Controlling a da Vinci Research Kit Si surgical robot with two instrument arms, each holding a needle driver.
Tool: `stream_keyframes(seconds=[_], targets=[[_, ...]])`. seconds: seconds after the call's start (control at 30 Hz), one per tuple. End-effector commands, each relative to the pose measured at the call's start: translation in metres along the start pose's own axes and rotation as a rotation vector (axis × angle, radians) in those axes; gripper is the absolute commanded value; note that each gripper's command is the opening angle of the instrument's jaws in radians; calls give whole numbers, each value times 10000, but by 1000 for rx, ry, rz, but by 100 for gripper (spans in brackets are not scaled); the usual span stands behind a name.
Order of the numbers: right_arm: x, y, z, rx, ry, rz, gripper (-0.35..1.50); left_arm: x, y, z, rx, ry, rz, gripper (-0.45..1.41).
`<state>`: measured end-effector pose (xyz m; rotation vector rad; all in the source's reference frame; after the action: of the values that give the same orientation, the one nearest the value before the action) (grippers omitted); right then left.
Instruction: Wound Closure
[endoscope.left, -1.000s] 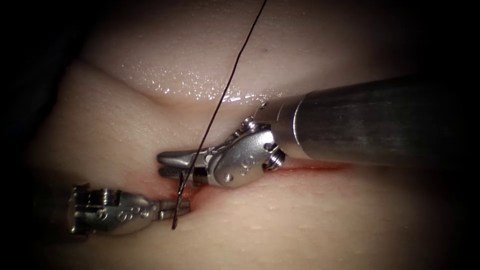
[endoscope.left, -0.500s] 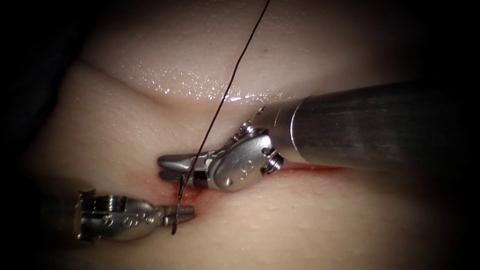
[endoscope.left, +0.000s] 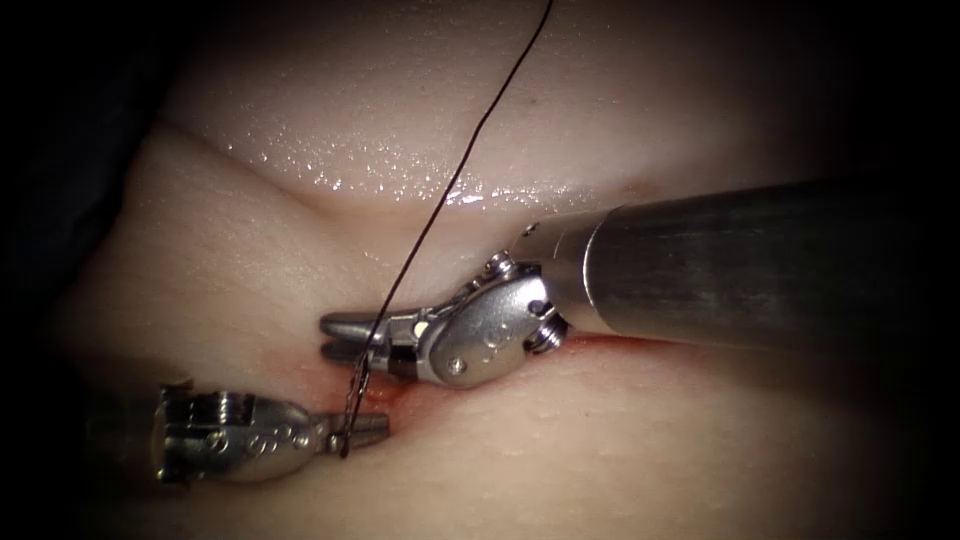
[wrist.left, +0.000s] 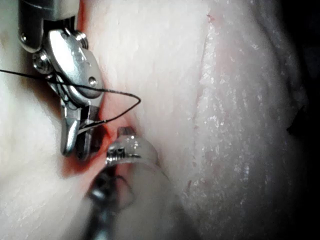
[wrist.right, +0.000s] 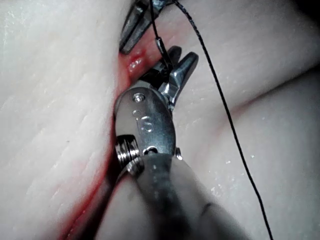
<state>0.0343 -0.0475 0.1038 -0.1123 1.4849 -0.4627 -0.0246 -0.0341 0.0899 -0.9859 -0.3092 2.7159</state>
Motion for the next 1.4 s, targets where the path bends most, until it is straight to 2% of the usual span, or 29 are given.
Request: stream_keyframes(seconds=[0.03,0.27,0.47,0.63,1.4], targets=[[-5,-6,6,3,-3,14,-35,-1,5,8,-3,1,0,-45],[-7,-18,9,35,-21,43,-35,-1,3,8,-4,2,-6,-45],[-10,-16,10,41,-24,79,-35,0,2,8,-4,2,-6,-45],[-13,-29,10,49,-32,113,-35,0,2,7,-5,2,-6,-45],[-19,-37,5,90,-61,196,-35,2,1,8,-5,2,-8,-45]])
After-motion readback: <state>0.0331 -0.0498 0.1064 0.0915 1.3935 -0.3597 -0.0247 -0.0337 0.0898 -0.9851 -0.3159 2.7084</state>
